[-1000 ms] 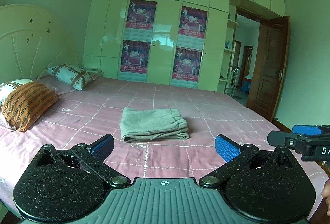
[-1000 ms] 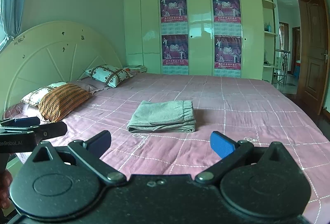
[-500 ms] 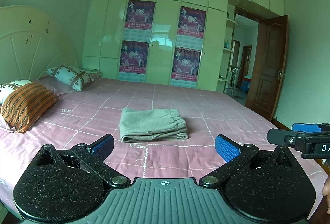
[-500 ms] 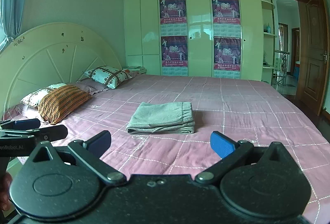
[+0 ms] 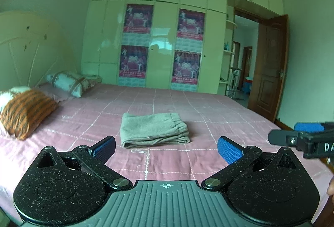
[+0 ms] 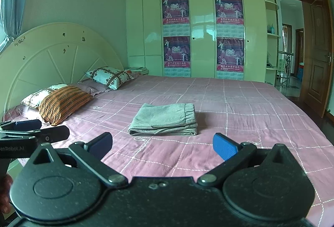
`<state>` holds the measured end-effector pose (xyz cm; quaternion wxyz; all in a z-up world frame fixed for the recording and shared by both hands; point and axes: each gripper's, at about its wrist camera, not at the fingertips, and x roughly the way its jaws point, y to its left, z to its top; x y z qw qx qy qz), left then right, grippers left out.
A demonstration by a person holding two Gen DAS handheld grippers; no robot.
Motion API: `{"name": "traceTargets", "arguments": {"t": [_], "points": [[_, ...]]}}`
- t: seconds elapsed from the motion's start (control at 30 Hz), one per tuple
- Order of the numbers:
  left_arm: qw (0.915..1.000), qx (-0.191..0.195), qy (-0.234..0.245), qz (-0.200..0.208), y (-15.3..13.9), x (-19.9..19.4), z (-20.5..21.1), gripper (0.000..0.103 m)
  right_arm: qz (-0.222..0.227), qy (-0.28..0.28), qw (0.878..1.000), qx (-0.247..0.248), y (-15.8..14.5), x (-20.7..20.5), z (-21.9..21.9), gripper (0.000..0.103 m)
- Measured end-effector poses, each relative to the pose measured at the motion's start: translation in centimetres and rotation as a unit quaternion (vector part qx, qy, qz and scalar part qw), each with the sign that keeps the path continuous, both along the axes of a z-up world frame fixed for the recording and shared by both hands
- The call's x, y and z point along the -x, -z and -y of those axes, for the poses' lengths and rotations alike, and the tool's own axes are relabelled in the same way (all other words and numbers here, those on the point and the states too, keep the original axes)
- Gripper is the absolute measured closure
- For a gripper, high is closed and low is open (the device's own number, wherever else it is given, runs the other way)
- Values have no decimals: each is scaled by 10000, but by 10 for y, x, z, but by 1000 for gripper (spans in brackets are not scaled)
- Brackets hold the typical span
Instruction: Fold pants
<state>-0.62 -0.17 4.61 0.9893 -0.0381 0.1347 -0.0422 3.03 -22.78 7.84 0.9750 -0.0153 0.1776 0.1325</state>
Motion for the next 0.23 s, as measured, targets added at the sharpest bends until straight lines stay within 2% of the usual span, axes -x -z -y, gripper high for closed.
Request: {"name": "traceTargets", "arguments": {"t": [0.23], "points": [[10000,12,56,48,-3,5,2,0,-6,5,10000,23,0,-1,1,6]]}}
